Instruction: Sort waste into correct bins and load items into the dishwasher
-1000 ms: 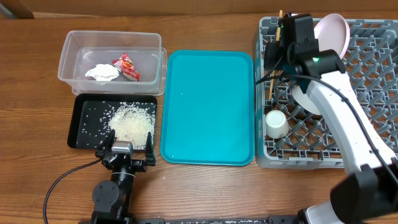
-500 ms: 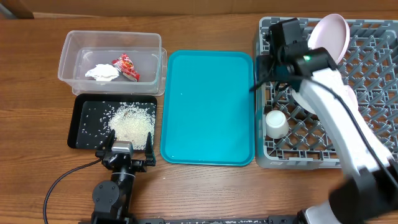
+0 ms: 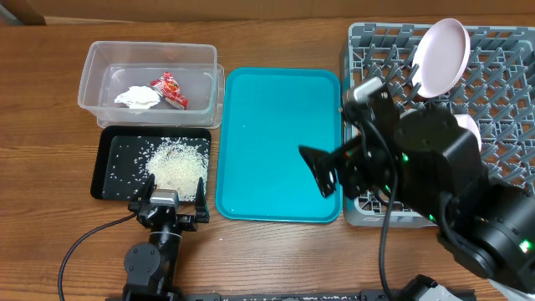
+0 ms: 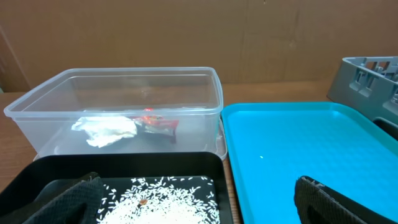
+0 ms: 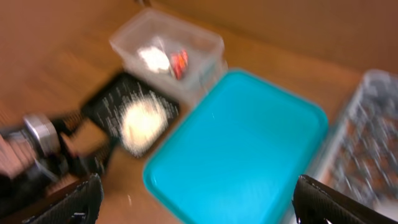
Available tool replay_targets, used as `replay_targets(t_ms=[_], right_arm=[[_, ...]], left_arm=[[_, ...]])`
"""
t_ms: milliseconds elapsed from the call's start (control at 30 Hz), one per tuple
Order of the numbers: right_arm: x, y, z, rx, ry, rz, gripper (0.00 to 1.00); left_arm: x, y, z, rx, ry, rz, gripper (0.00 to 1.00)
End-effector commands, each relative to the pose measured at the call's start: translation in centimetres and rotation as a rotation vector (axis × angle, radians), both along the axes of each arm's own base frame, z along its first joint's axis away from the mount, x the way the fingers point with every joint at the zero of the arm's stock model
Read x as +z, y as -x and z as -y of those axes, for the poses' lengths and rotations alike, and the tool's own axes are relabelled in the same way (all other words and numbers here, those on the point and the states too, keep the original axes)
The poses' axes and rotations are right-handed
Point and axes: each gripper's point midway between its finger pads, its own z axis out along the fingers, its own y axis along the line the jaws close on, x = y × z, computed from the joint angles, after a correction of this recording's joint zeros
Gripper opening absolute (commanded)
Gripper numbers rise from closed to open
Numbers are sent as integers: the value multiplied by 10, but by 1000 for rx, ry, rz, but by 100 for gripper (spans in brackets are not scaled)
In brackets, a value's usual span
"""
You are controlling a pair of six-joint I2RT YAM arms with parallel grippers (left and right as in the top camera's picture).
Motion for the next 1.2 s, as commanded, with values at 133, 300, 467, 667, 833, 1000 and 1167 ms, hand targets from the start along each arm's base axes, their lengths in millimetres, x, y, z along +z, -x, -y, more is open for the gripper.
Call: replay_targets(t_ms=[133, 300, 467, 667, 833, 1000, 1167], right_arm=[[12, 34, 67, -138, 68, 72, 100], [47, 48, 111, -272, 13, 240, 100], [52, 54, 144, -395, 19, 311, 100], [44, 46, 159, -507, -77, 379, 100], [1, 24, 163, -564, -156, 427, 100], [-76, 17, 166, -567, -160, 372, 100], [-134, 18, 174, -607, -145, 360, 100]], left_arm=[[1, 0, 0, -1, -8, 8, 100], [1, 0, 0, -1, -7, 8, 100], [1, 0, 0, -1, -7, 8, 100], [1, 0, 0, -1, -7, 8, 100], [1, 0, 0, -1, -7, 8, 100], [1, 0, 0, -1, -8, 8, 100], [1, 0, 0, -1, -7, 8, 100]])
